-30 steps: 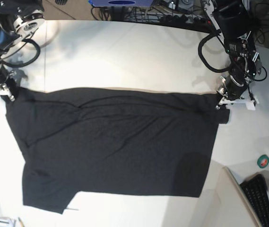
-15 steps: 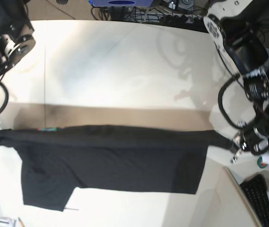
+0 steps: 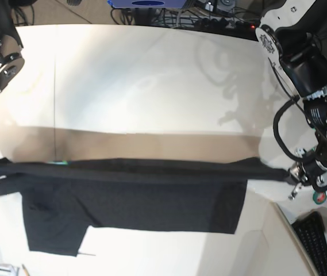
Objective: Layout the t-shirt on the table in an organized manner, then fold the t-shirt properly
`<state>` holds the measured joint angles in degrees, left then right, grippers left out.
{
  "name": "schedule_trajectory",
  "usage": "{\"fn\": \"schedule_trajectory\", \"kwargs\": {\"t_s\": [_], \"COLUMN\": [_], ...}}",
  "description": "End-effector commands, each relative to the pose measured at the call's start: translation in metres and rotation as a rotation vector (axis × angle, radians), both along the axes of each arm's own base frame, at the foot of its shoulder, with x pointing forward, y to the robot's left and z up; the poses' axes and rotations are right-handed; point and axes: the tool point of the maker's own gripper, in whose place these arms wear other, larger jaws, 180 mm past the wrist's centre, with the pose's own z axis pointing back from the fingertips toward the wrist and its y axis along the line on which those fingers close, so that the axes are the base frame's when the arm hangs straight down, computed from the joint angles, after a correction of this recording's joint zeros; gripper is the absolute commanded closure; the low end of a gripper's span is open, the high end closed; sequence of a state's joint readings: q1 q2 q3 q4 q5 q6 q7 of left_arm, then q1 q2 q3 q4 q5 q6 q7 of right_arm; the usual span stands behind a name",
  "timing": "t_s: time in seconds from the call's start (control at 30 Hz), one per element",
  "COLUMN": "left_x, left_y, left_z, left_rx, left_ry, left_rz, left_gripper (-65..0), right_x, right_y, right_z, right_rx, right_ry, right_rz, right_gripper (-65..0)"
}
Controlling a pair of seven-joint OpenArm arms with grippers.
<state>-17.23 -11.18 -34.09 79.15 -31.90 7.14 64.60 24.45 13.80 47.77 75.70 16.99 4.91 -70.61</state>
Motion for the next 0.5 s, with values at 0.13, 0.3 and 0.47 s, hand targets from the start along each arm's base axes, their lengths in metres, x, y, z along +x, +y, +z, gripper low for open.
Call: {"fn": "schedule_trajectory", "kwargs": {"t_s": [0.13, 0.3, 0.47], "left_x": [-0.005, 0.011, 0.038], "left_y": [0.013, 0.014, 0.014], "left_z": [0.011, 0.048, 0.092], "left_rx": [0.051, 0.090, 0.092], "left_ry": [-0.032, -0.128, -0.231], "left_rz": [0.013, 0.008, 0.011], "left_gripper": [0.0, 0.0, 0.0], "right_x": [-0.006, 0.007, 0.018], "right_y": [-0.019, -0.017, -0.021], "right_z": [0.015, 0.043, 0.074], "right_rx": [-0.076, -0.112, -0.156], "right_ry": [-0.033, -0.104, -0.180], "right_rz": [-0.025, -0.024, -0.031], "right_gripper": [0.0, 0.0, 0.0]}}
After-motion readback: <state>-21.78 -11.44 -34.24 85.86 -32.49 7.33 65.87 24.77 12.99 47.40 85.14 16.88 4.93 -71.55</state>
